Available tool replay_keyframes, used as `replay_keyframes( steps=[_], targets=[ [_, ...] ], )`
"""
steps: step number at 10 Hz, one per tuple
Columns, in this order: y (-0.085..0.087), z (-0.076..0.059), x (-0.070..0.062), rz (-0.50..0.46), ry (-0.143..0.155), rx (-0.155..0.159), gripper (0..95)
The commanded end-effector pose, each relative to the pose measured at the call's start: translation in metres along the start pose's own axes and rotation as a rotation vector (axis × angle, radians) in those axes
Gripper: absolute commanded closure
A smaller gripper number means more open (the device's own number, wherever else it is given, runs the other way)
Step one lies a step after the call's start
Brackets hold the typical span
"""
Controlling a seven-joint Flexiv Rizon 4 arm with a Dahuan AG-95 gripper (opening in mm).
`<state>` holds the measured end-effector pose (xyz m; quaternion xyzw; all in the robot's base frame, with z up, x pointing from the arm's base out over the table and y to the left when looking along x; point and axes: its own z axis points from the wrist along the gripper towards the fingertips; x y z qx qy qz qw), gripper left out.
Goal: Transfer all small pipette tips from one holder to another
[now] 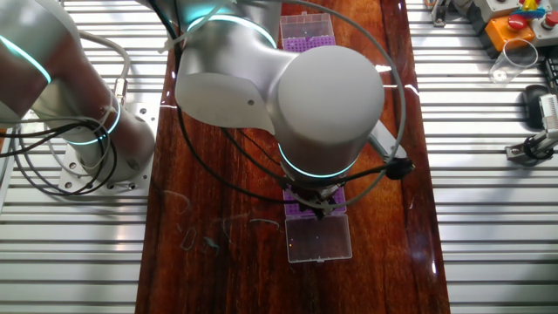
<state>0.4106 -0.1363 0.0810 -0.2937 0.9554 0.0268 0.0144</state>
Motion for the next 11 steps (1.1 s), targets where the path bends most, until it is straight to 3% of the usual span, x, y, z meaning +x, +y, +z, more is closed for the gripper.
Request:
replay_keyframes(
  steps=[1,10,11],
  targets=[
    [0.000,0.000,0.000,-0.001,-0.002,0.000,95.0],
    [0.000,0.015,-0.002,-0.009,-0.010,0.008,95.0],
    [0.000,0.015,-0.002,-0.018,-0.013,0.008,76.0]
  ],
)
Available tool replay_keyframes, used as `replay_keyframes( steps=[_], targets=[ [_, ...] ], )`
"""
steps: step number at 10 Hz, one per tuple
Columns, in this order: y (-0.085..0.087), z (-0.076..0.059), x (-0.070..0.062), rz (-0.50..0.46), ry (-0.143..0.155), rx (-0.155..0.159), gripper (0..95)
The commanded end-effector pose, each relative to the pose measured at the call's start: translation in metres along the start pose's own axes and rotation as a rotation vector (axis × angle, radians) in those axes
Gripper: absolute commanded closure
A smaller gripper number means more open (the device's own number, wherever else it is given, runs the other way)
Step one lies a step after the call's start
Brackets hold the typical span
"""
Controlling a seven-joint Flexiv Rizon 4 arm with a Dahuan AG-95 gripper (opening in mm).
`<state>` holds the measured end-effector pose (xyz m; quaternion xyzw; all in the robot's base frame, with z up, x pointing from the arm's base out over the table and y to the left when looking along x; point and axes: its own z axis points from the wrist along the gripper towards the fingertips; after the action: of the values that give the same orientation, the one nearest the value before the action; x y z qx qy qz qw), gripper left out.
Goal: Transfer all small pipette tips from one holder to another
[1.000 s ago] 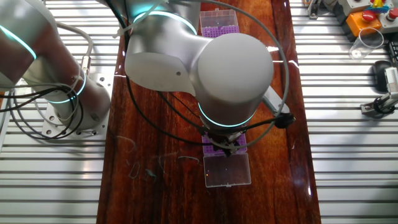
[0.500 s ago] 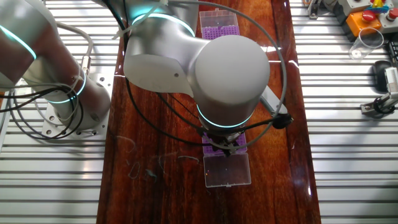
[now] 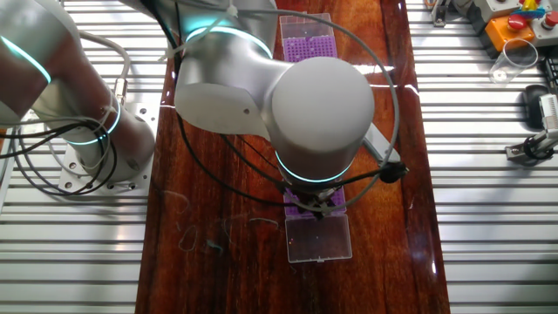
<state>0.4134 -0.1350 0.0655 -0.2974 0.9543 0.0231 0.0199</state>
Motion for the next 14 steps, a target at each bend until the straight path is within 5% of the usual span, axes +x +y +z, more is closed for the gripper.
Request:
replay_keyframes(
  steps=[1,7,11,12,14],
  targets=[
    [0.001,-0.001,0.000,-0.011,-0.008,-0.005,76.0],
    [0.002,-0.005,-0.005,0.009,-0.006,-0.012,76.0],
    [0.042,-0.020,-0.060,0.100,0.019,-0.023,76.0],
    [0.066,-0.028,-0.083,0.143,0.025,-0.027,76.0],
    [0.097,-0.036,-0.106,0.198,0.030,-0.025,76.0]
  ],
)
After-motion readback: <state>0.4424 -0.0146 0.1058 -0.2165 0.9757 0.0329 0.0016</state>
